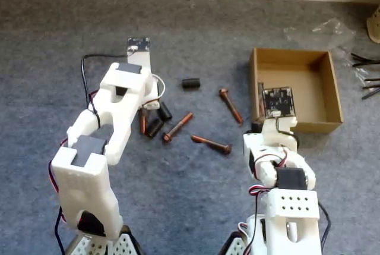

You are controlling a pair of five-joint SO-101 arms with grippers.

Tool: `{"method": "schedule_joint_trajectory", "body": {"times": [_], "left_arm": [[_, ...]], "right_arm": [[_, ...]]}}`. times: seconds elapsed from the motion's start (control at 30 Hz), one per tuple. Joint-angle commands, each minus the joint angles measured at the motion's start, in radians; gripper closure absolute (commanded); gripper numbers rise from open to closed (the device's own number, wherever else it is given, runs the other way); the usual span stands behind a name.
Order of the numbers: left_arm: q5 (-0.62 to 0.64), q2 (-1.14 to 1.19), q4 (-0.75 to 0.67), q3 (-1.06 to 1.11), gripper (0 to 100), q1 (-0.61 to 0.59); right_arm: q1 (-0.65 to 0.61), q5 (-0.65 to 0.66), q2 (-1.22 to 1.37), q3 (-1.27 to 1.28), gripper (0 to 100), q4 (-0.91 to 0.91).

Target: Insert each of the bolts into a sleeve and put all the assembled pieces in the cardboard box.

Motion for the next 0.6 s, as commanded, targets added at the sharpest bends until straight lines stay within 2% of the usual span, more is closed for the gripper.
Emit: {"method": "schedule_joint_trajectory", "body": {"times": [0.0, 0.17, 0.37, 0.57], "left_arm": [[-0.086, -0.008, -0.005, -0.033, 99, -0.013], [-0.098, -0.008, -0.046, -0.013, 99, -0.016], [-0.101, -0.008, -0.043, -0.013, 99, -0.016], [-0.098, -0.008, -0.04, -0.008, 86, -0.016]], "right_arm": [[0.007, -0.002, -0.015, -0.002, 99.3, -0.025], [0.005, 0.048, -0.015, 0.021, 99.3, -0.03], [0.005, 0.048, -0.015, 0.021, 99.3, -0.03], [0.005, 0.048, -0.015, 0.019, 99.3, -0.03]]}}
